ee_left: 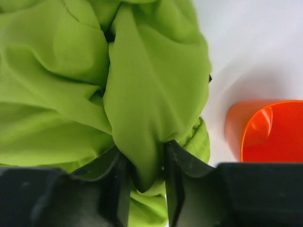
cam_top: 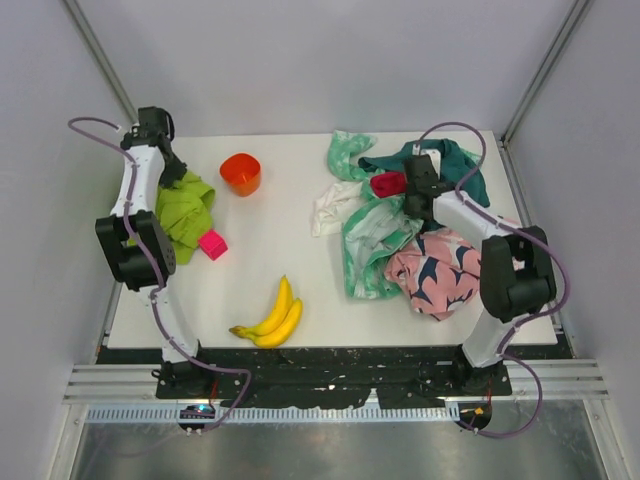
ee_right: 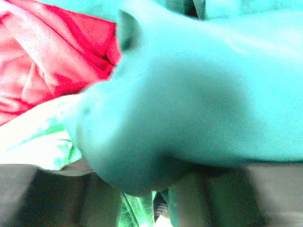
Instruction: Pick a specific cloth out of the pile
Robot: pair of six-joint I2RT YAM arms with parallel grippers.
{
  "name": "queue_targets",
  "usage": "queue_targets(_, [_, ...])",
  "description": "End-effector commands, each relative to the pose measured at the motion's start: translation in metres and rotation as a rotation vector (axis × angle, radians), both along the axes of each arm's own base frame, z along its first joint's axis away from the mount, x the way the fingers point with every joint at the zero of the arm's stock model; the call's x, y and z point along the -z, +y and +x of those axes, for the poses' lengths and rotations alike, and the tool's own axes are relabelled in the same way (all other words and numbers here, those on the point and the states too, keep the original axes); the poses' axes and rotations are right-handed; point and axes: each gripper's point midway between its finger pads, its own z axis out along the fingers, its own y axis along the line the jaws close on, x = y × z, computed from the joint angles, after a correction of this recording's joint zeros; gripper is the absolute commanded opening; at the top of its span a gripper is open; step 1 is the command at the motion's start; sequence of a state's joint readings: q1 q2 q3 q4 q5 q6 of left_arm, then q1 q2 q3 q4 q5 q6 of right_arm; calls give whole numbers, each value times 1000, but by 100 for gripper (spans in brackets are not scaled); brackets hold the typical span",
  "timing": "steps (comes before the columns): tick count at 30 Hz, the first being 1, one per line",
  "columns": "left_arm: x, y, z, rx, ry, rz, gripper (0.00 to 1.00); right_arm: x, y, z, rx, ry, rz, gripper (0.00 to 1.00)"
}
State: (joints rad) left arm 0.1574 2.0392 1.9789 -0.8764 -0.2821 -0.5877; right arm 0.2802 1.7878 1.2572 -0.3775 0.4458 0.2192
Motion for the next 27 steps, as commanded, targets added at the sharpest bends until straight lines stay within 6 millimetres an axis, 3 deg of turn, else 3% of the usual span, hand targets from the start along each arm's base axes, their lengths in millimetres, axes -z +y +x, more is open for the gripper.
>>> queue_targets(1, [-16,-19,-27,-19,-11,-75,50,-80,-11,-11,-14,-165,37,57])
queue_targets(2, [-29,-23,-32,-15,-41,-69,58,-92,-10,-12,-17,-192,50,61])
queue_targets(3, [-48,-26,-38,-7,-88,-59,70,-116,-9,-15,-21,-254,77,67])
queue_targets(4, [-68,-29,-45,-3,-134,-43,93,-130,-8,-16,-25,-284,92,70])
queue_targets(5, [-94,-32,-55,4,-189,-14,99,-152,-8,-22,-32,-334,114,80])
queue_targets(6, [-120,-37,-69,10,-243,13,100,-163,-7,-24,-27,-365,131,99])
queue_targets(9, [-186,-56,-113,51,-415,100,100,-208,-17,-47,7,-502,170,95])
queue_targets(10, [-198,-70,-128,94,-450,126,100,-206,-18,-53,16,-512,180,95])
queue_targets(12, [-223,-92,-170,165,-554,141,100,-226,-31,-78,55,-599,197,95])
queue_targets(13, [-221,-103,-184,209,-574,126,100,-215,-32,-85,62,-587,200,95])
queue_targets(14, [-207,-111,-198,252,-574,101,100,-230,-38,-97,73,-648,212,95])
queue_targets(15, [-200,-119,-209,293,-594,72,100,-217,-39,-103,74,-633,211,95])
queue_targets(16, [-190,-126,-221,323,-618,39,100,-227,-41,-115,68,-677,228,95])
queue_targets(17, [-183,-129,-233,334,-646,12,99,-216,-42,-120,60,-660,219,95])
queue_targets(18, [-170,-130,-240,337,-649,-8,100,-221,-44,-131,52,-686,228,95])
queue_targets(22, [-155,-123,-271,321,-689,-23,100,-215,-54,-159,55,-720,215,95])
queue_targets(27, [-152,-112,-291,283,-685,-4,100,-222,-50,-170,14,-767,250,95])
